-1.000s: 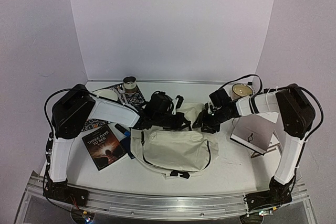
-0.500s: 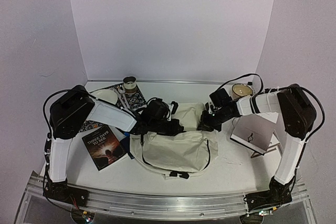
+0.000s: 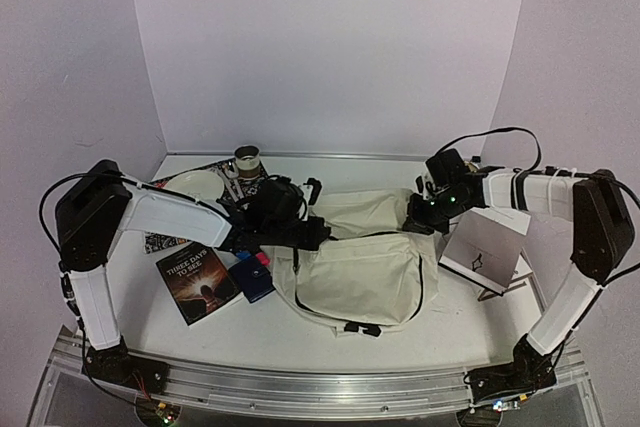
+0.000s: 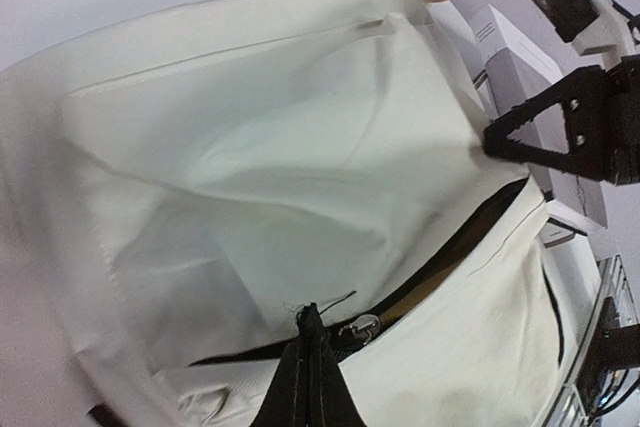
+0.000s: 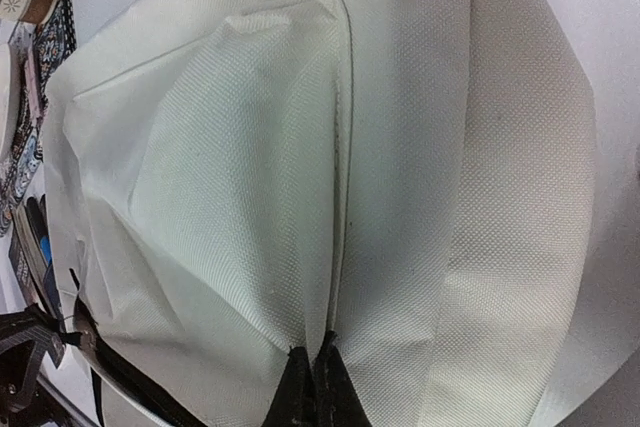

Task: Pack the student bag

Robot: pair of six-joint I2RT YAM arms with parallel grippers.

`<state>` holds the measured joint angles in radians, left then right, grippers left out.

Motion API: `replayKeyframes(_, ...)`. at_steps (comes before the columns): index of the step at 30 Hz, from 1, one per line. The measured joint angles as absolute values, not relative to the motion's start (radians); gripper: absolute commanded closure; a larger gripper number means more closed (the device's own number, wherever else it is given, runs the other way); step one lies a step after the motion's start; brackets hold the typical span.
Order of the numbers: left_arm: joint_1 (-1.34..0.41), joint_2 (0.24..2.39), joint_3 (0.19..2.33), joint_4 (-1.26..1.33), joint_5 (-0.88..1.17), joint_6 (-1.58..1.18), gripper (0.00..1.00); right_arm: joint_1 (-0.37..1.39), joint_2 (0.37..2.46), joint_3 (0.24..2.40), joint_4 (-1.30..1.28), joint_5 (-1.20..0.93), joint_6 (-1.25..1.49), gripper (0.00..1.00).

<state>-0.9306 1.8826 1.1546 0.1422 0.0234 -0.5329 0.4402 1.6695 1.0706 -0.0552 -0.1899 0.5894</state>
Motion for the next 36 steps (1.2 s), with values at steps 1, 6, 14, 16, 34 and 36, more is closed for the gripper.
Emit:
replayKeyframes(1, -0.931, 1.87, 1.141, 0.131, 0.007, -0.525, 1.0, 0.431, 1.665, 1.071, -0.064, -0.189, 0.584, 1.0)
replayKeyframes(6, -0.93, 1.8, 1.066, 0.078, -0.086, -0.496, 1.0, 0.403, 1.643, 1.071, -0.098, -0.191, 0.552, 1.0)
replayKeyframes(14, -0.875, 1.755, 1.006, -0.029, -0.205, -0.487, 1.0, 0.38, 1.63, 1.069, -0.143, -0.15, 0.492, 1.0)
replayKeyframes(16, -0.868, 1.769, 1.011, -0.031, -0.195, -0.486, 1.0, 0.378, 1.625, 1.068, -0.144, -0.152, 0.473, 1.0)
replayKeyframes(34, -0.878, 1.811, 1.033, 0.046, 0.033, -0.391, 0.36, 0.49, 1.565, 1.146, -0.234, -0.114, 0.07, 0.15)
replayKeyframes(36, -0.878, 1.811, 1.04, 0.046, 0.046, -0.386, 0.34, 0.513, 1.566, 1.15, -0.243, -0.087, 0.017, 0.11)
